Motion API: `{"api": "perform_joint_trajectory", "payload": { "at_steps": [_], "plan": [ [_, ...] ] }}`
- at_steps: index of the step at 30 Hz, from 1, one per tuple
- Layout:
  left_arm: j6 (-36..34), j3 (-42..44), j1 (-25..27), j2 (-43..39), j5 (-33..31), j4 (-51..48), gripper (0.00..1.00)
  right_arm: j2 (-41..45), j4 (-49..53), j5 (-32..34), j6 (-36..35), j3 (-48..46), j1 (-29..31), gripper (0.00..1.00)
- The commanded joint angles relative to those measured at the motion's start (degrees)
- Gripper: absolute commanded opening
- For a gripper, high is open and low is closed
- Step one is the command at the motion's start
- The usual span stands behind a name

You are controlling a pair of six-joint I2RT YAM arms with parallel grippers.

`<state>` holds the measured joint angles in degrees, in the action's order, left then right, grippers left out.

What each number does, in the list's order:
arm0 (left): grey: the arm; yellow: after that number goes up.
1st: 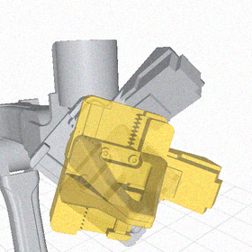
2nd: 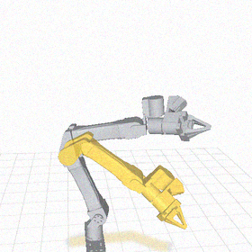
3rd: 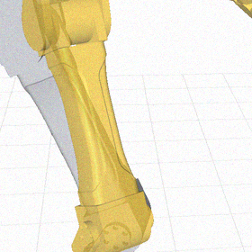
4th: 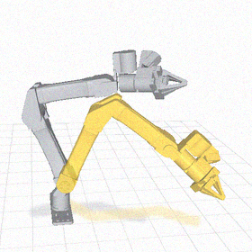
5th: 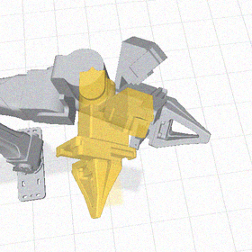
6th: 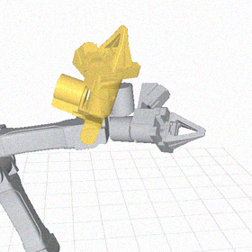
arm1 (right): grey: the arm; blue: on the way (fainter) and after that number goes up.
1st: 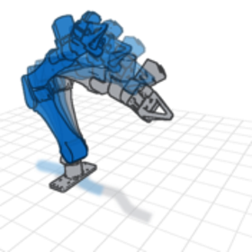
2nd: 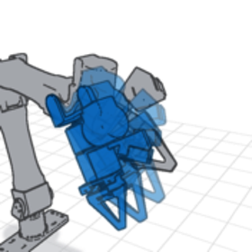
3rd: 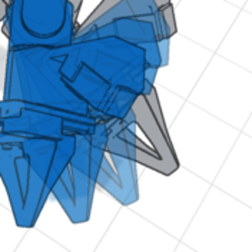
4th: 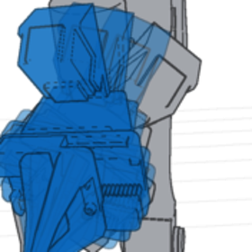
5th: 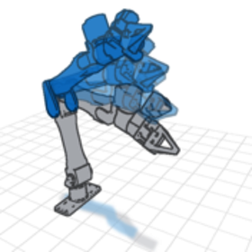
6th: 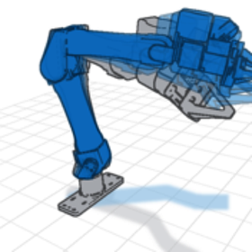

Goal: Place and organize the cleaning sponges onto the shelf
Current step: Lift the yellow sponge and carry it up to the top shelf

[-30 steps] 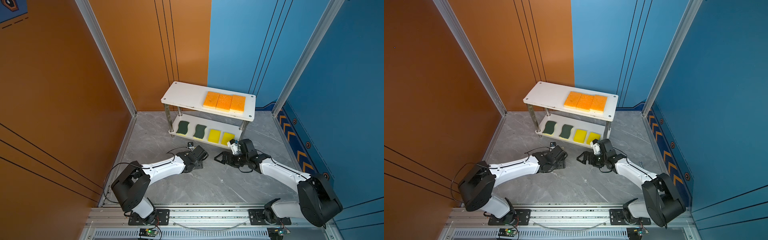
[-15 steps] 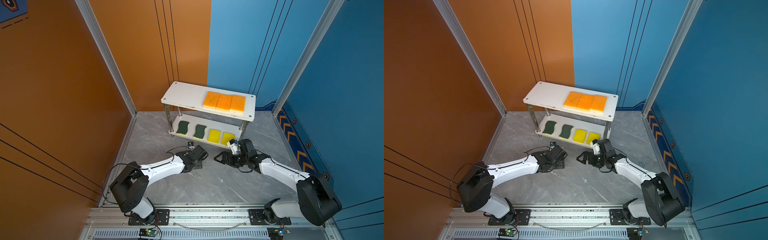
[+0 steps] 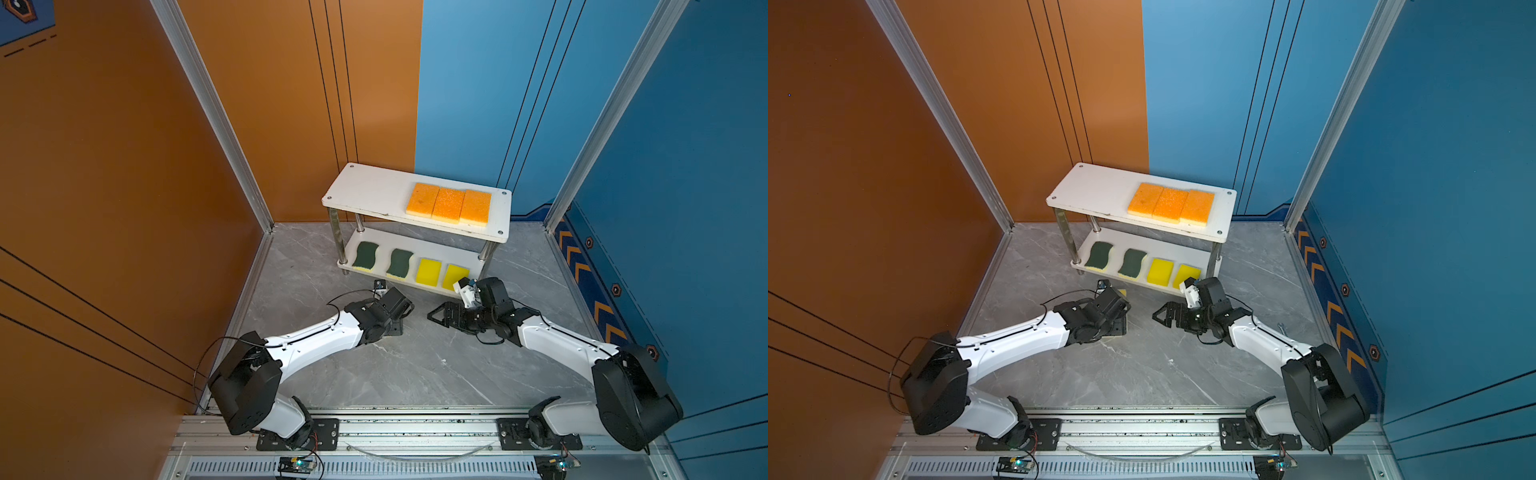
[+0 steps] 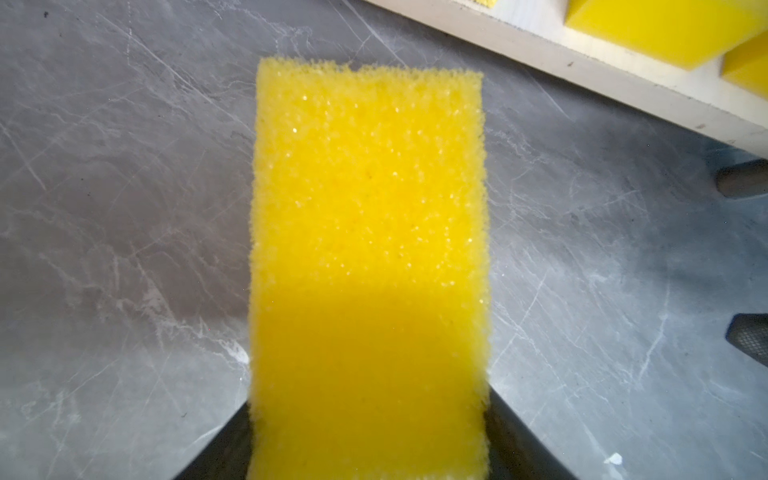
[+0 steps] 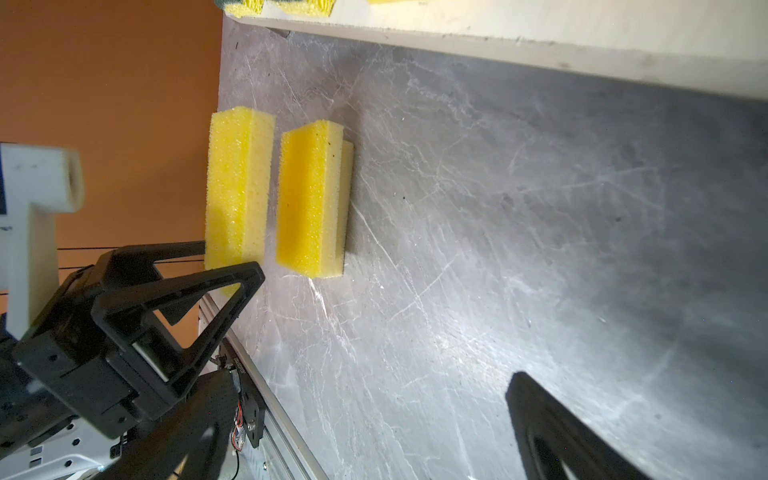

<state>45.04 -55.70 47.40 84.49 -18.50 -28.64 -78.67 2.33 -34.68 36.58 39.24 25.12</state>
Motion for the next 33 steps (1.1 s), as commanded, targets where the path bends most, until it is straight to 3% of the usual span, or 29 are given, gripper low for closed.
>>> {"api": "perform_joint_trajectory", "payload": {
  "at_steps": [1,12,21,33],
  "plan": [
    [-1.5,-2.4,0.4,-2.4,-1.4,-2.9,0.68,-0.8,-0.9,-0.7,0.9,-0.8,0.1,1.00],
    [-7.6,-13.0,0.1,-2.8,2.1,-11.0,0.68,-0.9,-1.0,-0.7,0.8,-0.8,0.1,1.00],
    [-12.3,-21.5,-0.5,-7.8,4.9,-15.8,0.68,-1.1,-1.1,-0.7,0.7,-1.0,0.1,1.00],
    [-18.7,-30.6,-1.8,-13.3,0.2,-19.9,0.65,-1.7,-1.8,-1.1,1.0,-1.0,0.1,1.00]
  ]
}}
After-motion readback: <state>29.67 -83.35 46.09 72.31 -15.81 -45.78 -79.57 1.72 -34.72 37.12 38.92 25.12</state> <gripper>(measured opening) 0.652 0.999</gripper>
